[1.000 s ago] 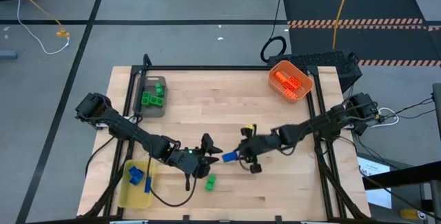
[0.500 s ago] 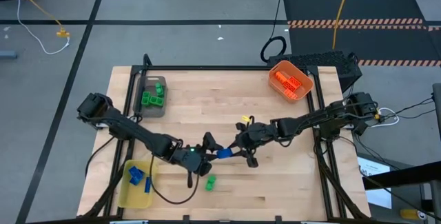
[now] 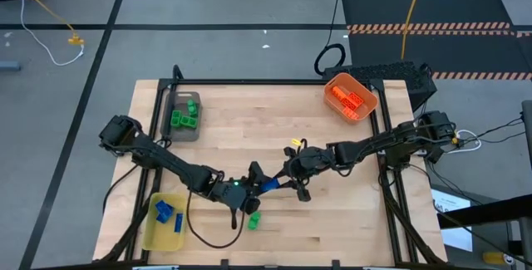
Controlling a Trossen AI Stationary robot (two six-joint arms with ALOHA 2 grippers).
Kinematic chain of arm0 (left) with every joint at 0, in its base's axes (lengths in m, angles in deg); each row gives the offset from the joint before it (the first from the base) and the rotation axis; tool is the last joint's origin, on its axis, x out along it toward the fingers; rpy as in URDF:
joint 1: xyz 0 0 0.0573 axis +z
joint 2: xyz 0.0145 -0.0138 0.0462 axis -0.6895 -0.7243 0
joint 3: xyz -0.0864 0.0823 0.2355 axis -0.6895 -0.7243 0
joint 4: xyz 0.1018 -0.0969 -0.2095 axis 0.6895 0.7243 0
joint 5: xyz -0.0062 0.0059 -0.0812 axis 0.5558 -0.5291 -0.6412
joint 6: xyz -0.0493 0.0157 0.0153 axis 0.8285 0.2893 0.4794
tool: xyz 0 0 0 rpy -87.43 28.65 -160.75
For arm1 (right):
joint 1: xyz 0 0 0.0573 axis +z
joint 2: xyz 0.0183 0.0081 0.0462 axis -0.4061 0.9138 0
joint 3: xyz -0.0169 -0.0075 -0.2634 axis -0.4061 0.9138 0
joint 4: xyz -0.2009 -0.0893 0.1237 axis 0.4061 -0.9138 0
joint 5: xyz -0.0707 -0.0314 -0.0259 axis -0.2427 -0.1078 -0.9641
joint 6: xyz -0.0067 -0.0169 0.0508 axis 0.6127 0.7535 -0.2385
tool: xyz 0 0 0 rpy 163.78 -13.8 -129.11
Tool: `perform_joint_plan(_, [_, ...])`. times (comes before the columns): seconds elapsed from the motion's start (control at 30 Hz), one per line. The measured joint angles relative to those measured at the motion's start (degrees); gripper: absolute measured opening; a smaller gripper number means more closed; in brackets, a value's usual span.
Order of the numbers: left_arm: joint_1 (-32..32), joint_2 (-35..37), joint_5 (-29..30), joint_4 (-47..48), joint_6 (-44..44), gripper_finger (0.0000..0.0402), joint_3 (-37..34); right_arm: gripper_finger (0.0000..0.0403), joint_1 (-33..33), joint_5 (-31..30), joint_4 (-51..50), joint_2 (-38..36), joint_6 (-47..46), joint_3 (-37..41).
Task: Sort & place blocks by color
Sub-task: Put the blue game piece into the yellow bin
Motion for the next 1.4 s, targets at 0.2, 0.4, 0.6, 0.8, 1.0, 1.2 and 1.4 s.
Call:
perform_joint_plan(0.2, [-0.99, 0.00, 0.49, 1.25, 4.26, 0.0092, -0.04, 0.0124, -0.09, 0.61, 0.45, -0.02, 0.48, 0.00])
perform_joint_plan(0.4, [-2.67, 0.01, 7.12, 2.69, 5.29, 0.0092, -0.04, 0.0156, -0.17, -1.10, 1.27, -0.02, 2.72, -0.04])
perform_joint_plan(0.6, [-4.71, 1.61, 12.57, 7.63, 12.16, 0.0092, -0.03, 0.0199, -0.20, -6.80, 0.81, 0.02, 3.05, 0.02])
perform_joint_plan(0.8, [-5.06, 7.09, 11.68, 21.20, 36.71, 0.0098, -0.02, 0.0235, -0.22, -16.23, 0.84, 0.02, 3.22, 0.02])
perform_joint_plan(1.0, [-6.18, 14.35, 8.77, 36.08, 61.02, 0.0094, -0.02, 0.0241, -0.22, -18.25, 0.83, 0.02, 1.48, 0.13])
perform_joint_plan(1.2, [-9.39, 20.97, 4.61, 46.62, 79.08, 0.0094, 0.02, 0.0234, -0.24, -18.27, 0.84, 0.02, 0.84, 2.99])
perform_joint_plan(1.4, [-12.84, 24.39, -5.65, 58.14, 95.09, 0.0094, 0.02, 0.0233, -0.37, -18.29, 2.04, 0.02, -2.72, 6.90])
